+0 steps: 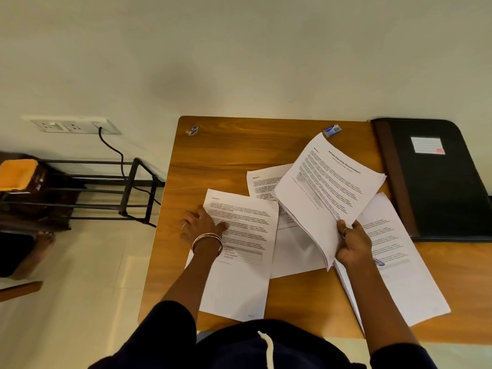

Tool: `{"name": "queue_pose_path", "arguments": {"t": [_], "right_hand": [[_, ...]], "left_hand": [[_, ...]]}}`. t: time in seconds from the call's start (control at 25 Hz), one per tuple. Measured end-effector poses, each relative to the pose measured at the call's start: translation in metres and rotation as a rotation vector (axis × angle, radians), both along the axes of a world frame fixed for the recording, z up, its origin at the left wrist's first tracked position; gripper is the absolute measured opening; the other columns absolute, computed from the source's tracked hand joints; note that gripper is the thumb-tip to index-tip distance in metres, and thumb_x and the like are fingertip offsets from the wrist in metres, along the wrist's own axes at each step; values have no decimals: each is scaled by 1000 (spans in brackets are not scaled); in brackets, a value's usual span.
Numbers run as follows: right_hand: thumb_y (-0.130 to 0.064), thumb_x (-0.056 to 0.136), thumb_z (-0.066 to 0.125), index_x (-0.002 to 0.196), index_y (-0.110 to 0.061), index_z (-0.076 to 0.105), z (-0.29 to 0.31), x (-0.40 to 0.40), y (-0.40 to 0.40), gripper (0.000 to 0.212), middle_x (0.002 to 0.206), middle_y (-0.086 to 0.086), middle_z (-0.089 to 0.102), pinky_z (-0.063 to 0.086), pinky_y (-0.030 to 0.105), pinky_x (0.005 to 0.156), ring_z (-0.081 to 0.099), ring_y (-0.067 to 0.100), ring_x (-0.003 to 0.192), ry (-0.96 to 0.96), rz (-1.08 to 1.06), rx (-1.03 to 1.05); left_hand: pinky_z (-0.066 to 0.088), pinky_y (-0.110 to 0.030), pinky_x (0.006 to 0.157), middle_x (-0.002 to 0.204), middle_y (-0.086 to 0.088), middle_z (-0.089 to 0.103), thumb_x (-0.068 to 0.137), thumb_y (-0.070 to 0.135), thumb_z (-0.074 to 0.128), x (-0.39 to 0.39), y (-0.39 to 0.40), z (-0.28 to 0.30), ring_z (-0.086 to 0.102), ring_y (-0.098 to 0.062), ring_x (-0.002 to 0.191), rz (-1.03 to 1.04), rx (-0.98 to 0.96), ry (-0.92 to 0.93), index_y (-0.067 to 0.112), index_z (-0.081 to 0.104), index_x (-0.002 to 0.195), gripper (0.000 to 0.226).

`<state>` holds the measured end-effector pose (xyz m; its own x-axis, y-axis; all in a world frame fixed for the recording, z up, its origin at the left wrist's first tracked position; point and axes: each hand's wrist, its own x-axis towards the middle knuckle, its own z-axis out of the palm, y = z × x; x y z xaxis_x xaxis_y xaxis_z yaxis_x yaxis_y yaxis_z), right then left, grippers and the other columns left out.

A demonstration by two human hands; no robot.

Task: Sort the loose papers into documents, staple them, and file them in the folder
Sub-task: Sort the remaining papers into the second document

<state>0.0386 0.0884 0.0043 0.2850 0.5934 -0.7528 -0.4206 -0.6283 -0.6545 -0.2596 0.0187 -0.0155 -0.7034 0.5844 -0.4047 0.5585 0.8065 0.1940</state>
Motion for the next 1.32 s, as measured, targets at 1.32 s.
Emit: {"name": "queue_pose_path", "arguments": {"t": [1.32], "right_hand": [[0,90,59,120,-18,61,-19,-53,-52,35,115,5,68,57,35,78,66,23,98,-68,631,124]], "left_hand": [[53,-34,83,110,-11,66,93,9,53,-23,-32,14,63,-28,96,79,540,-583,10,67,110,22]]}}
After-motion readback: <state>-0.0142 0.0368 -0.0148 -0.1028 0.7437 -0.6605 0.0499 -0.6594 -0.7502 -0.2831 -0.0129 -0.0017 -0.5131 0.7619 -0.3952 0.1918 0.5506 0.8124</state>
